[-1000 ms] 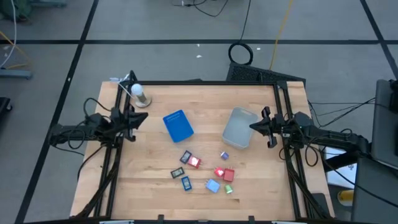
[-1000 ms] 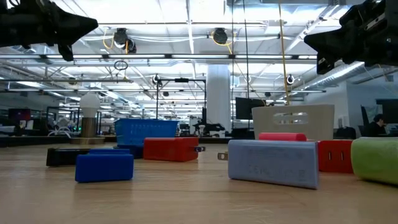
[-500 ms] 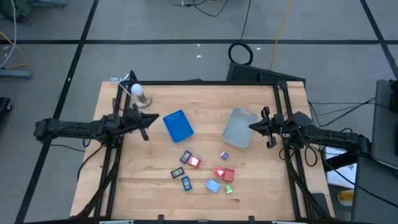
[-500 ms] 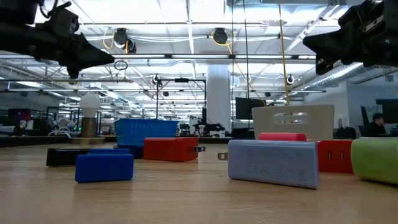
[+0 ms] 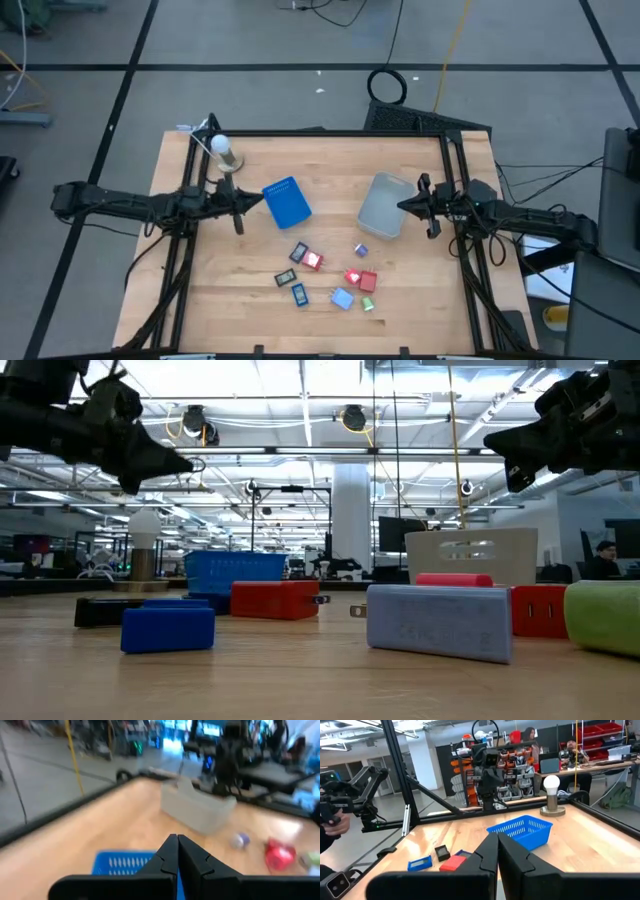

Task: Pick & Place Office items
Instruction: Put the right red charger adapter into the gray bin

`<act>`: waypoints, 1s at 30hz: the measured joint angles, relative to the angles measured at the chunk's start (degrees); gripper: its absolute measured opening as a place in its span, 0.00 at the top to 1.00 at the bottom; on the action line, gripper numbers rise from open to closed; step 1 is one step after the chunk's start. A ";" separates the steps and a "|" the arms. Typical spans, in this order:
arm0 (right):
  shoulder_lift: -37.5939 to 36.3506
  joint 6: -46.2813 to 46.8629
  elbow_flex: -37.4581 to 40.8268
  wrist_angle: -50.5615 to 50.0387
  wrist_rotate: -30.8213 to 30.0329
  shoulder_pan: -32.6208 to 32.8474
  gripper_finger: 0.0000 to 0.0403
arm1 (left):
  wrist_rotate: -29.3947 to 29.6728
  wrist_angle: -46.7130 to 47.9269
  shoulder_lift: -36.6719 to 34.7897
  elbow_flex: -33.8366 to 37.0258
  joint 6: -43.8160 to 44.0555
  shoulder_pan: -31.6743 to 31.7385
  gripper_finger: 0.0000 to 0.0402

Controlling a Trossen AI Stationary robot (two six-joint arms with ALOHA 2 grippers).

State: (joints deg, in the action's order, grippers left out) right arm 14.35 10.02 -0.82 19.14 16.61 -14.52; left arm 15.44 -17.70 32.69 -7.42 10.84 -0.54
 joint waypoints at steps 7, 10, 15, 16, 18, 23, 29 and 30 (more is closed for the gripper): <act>0.00 -0.17 0.00 0.38 -1.77 0.00 1.00 | 0.12 1.25 1.97 0.00 -0.62 -1.11 0.99; -0.04 -0.17 0.00 0.78 -1.55 0.00 1.00 | 1.48 0.96 1.99 0.00 -2.03 -1.08 0.99; -0.02 -1.57 0.00 0.74 -1.65 0.04 1.00 | 0.77 1.26 2.33 -0.62 -1.46 -0.97 0.99; 0.03 -1.68 0.00 0.74 -1.66 0.26 1.00 | 0.46 1.16 2.70 -0.74 -1.17 -1.00 0.99; 0.29 -2.65 0.00 0.74 -1.75 1.33 1.00 | -0.61 1.75 3.39 -0.96 -1.31 -1.00 0.99; 1.20 -5.88 0.00 0.72 -2.31 6.06 1.00 | -1.33 4.16 5.46 -2.55 -0.33 -1.27 0.99; 4.51 -3.67 -0.72 -1.82 -13.29 13.25 1.00 | -2.73 4.33 8.60 -2.74 1.68 -2.05 0.98; 5.53 -3.19 -1.56 -3.60 -14.90 14.11 1.00 | -2.71 4.35 8.92 -2.76 2.20 -2.13 0.98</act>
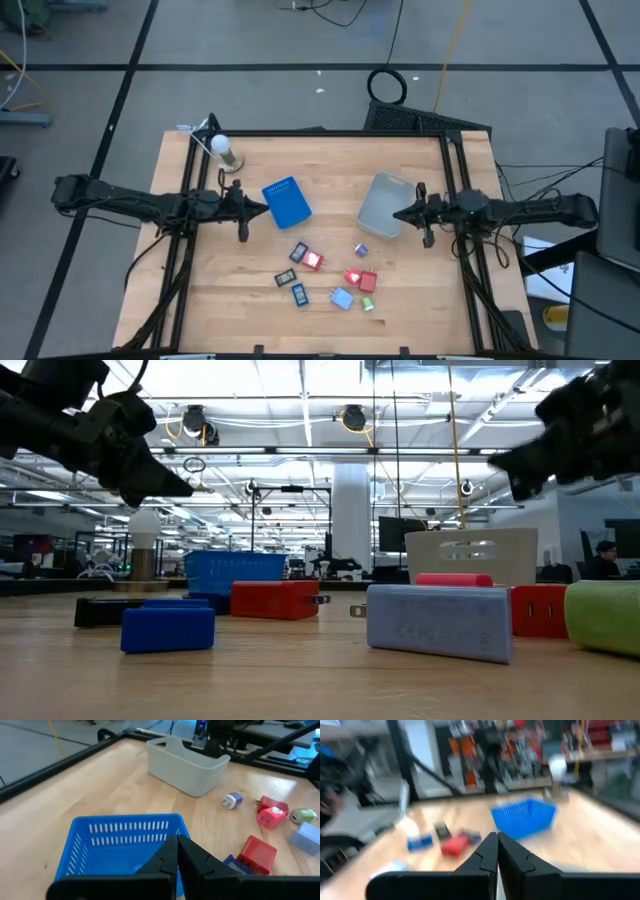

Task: Pick & Place Office items
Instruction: Put the right red charger adapter into the gray bin

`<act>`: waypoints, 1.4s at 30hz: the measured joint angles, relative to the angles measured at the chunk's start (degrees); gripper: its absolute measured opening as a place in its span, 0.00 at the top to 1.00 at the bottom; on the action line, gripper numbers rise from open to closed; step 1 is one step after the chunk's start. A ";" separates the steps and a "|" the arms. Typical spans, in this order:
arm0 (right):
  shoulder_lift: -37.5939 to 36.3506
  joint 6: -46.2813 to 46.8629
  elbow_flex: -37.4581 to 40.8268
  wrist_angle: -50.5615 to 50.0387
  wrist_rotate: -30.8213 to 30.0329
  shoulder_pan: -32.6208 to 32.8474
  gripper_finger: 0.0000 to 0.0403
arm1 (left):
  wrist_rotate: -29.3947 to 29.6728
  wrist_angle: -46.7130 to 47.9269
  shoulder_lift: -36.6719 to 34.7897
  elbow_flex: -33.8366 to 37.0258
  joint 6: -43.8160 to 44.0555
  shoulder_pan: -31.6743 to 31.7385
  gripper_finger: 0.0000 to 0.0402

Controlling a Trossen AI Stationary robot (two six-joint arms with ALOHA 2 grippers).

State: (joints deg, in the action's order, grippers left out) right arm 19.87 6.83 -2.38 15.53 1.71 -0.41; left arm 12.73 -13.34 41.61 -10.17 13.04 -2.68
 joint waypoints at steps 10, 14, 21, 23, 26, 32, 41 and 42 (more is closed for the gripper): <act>17.73 5.41 -15.58 -17.13 -6.87 7.54 1.00 | 0.61 1.14 0.39 0.00 0.57 0.59 0.97; 25.49 8.62 -23.57 -24.78 -9.60 10.94 1.00 | 0.28 1.29 0.39 0.00 0.60 1.56 0.96; 38.47 16.39 -31.68 -29.82 -13.28 17.61 0.98 | -0.58 1.77 0.39 0.00 0.20 1.70 0.99; 41.99 20.80 -33.24 -31.49 -11.13 18.76 0.93 | -1.60 1.69 0.39 0.00 0.20 1.70 0.97; 46.24 26.56 -35.57 -30.54 -8.82 20.35 0.82 | -3.32 1.67 0.39 0.00 -0.76 1.68 0.94; 52.58 33.13 -40.31 -30.51 -5.88 24.27 0.51 | -3.89 1.58 0.39 0.00 -1.33 1.68 0.94; 62.47 30.38 -52.58 -35.23 -12.39 31.75 0.41 | -3.85 1.06 0.39 0.00 -2.37 1.69 0.94; 63.64 30.38 -53.97 -37.13 -12.34 32.01 0.42 | -3.85 1.07 0.39 0.00 -2.38 1.68 0.94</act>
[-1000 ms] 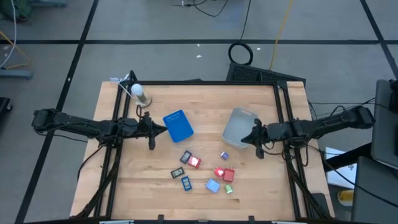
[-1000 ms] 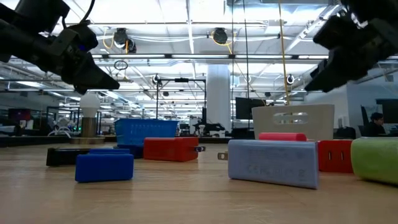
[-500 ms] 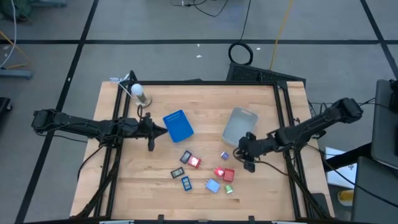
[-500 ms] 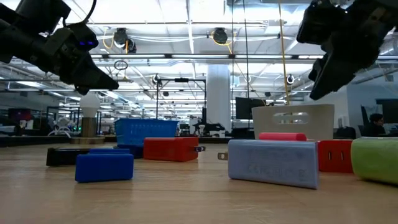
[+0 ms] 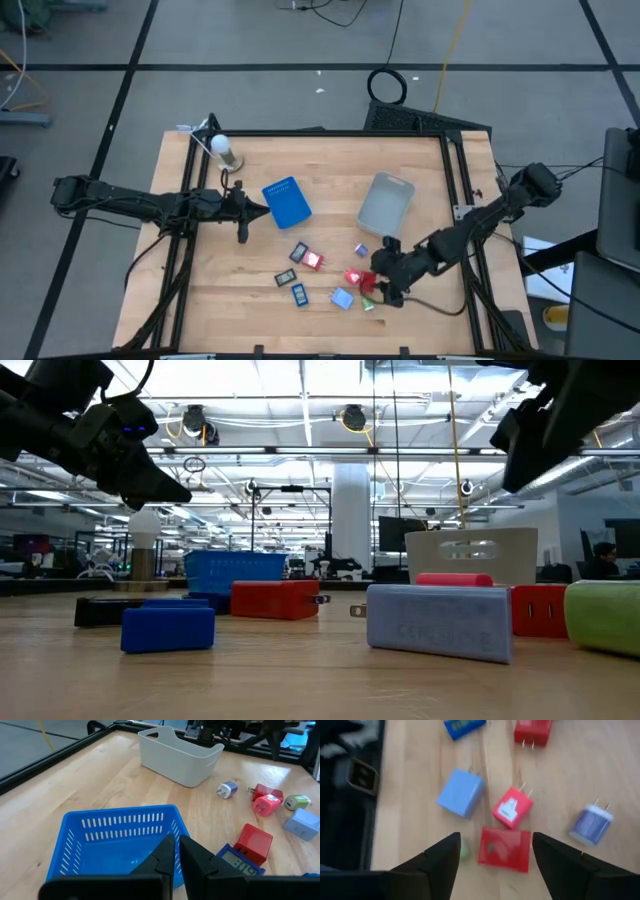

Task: Pick & Place Office items
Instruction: Put the right red charger adapter into the gray bin

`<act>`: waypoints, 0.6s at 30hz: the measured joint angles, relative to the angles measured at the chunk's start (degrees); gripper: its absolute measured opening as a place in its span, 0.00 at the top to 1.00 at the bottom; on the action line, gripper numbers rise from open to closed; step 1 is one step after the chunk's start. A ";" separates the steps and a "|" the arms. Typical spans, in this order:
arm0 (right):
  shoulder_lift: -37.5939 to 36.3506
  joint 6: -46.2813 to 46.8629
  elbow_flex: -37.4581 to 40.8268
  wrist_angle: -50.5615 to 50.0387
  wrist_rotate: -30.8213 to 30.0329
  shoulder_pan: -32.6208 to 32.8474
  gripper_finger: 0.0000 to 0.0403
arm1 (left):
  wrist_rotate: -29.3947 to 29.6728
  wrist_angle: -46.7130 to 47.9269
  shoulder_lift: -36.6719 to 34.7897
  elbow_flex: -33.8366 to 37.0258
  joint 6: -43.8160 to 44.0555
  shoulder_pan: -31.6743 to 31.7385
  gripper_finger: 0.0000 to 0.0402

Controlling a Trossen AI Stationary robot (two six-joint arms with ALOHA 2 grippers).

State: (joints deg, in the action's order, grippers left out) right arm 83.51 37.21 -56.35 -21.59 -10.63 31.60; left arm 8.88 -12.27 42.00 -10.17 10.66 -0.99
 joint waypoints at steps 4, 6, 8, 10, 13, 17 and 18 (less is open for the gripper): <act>4.27 2.02 -5.18 -7.64 -0.07 0.52 0.48 | 0.02 0.13 0.00 0.00 -0.20 0.00 0.94; 5.88 3.02 -6.40 -8.91 -0.02 0.52 0.51 | 0.02 0.18 0.00 0.00 -0.46 0.00 0.94; 7.35 3.27 -6.55 -8.59 0.52 0.42 0.53 | 0.02 0.38 -0.01 0.00 -0.46 0.01 0.94; 8.53 2.19 -6.57 -8.36 2.08 0.16 0.55 | -0.05 0.98 0.00 0.00 -0.44 -0.07 0.94; 9.84 0.25 -6.57 -8.65 3.48 -0.63 0.56 | -0.15 1.84 0.00 0.00 -0.23 -0.23 0.94; 10.90 0.50 -6.59 -8.62 3.39 -2.04 0.55 | -0.03 1.86 0.00 0.00 -0.42 -0.24 0.94; 11.16 0.57 -6.61 -8.58 3.43 -2.27 0.54 | 0.06 1.85 0.00 0.00 -0.42 -0.22 0.94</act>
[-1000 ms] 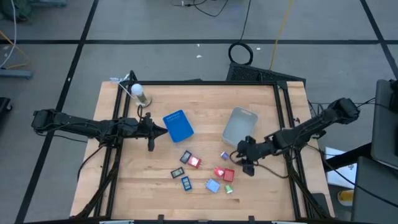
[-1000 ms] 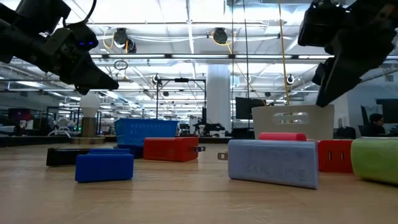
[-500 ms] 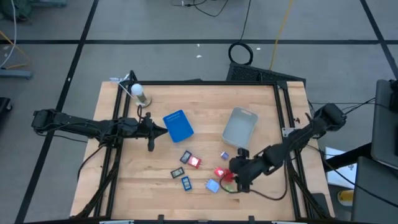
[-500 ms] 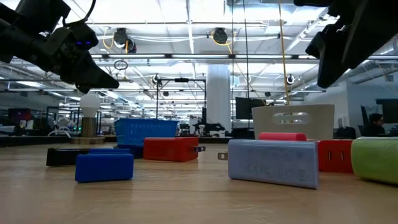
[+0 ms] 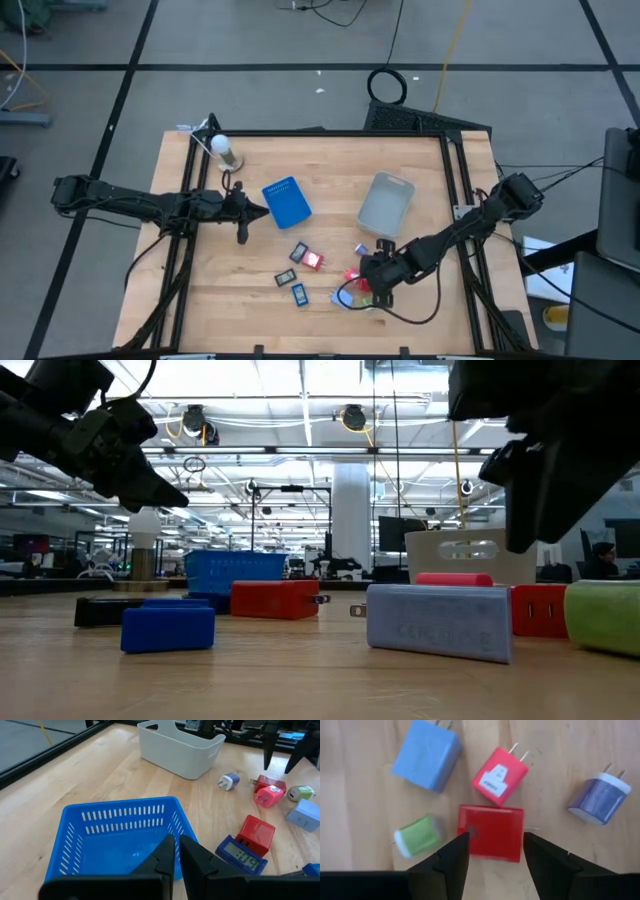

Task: Pick & Place Office items
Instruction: Put the right red charger adapter into the gray bin

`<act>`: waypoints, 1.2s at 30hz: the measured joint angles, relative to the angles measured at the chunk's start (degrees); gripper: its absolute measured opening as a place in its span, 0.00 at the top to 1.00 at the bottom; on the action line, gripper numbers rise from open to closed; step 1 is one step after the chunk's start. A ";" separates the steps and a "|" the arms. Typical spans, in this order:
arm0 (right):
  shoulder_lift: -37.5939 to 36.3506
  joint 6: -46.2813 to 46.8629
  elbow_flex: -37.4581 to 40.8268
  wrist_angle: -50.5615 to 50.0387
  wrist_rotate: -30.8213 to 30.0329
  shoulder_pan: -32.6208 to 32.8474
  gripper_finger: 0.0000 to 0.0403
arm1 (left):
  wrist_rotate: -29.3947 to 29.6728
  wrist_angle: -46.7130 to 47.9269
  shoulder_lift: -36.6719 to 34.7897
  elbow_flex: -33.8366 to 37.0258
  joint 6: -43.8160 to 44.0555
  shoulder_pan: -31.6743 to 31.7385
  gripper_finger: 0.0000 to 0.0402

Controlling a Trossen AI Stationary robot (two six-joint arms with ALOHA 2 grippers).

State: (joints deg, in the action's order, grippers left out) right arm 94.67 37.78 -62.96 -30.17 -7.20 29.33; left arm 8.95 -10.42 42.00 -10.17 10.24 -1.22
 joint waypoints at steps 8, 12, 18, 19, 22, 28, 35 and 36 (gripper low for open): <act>1.07 -0.84 0.00 -0.97 1.50 -0.50 0.35 | 0.05 -0.06 0.00 0.00 0.02 0.01 0.94; 1.07 -1.06 0.00 -1.29 1.39 -0.92 0.28 | 0.05 -0.08 0.00 0.00 0.42 0.01 0.94; 1.75 -2.12 0.00 -0.57 1.49 -0.88 0.23 | 0.02 -0.06 0.00 0.00 0.44 0.01 0.94; 1.84 -2.26 0.02 -0.48 1.49 -0.70 0.22 | 0.02 -0.06 0.00 0.00 0.44 0.01 0.94; 1.71 -1.91 0.01 1.35 1.38 0.02 0.22 | 0.02 -0.06 0.00 0.00 0.46 0.01 0.94; 3.35 -0.94 0.02 1.86 1.31 0.46 0.22 | 0.05 -0.06 0.00 0.00 0.46 0.01 0.94; 7.22 0.42 -0.11 1.49 1.17 0.41 0.22 | 0.05 0.07 0.00 0.00 0.85 0.01 0.94; 7.45 0.39 -0.17 1.51 0.98 0.41 0.22 | 0.05 0.18 0.00 0.00 1.01 0.02 0.94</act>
State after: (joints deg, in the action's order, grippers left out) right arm 102.12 38.16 -63.13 -28.67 -6.22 29.74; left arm 8.99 -10.25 42.00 -10.17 11.25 -1.20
